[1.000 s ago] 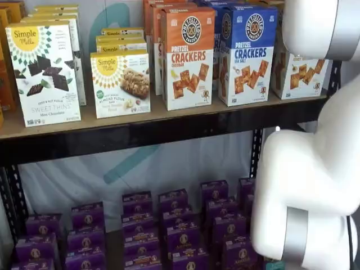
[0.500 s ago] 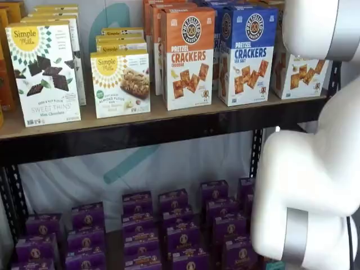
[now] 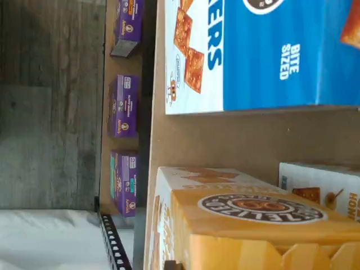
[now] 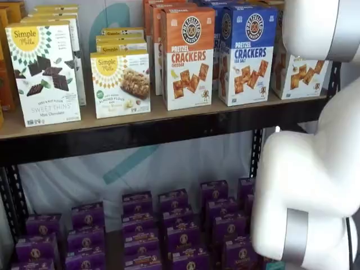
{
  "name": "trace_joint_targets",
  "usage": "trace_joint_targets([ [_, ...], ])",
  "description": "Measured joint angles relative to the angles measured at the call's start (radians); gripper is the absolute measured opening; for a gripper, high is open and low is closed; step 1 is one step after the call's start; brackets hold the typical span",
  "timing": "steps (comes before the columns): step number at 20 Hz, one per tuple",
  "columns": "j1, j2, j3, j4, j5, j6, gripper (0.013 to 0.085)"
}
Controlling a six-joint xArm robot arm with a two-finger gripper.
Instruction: Retrieve the yellow and white box located on the top shelf, the sixth one from the left
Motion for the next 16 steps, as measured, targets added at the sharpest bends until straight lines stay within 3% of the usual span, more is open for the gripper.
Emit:
trace_joint_targets([
  [9,-0.003,-0.011,0.017,0.000,-0.009,-0.005,0.0650],
  [11,-0.005,-0.011,0.017,0.003,-0.007,-0.005,0.0570],
  [16,-0.013,-0.010,0.006,0.012,0.003,-0.010,0.0570],
])
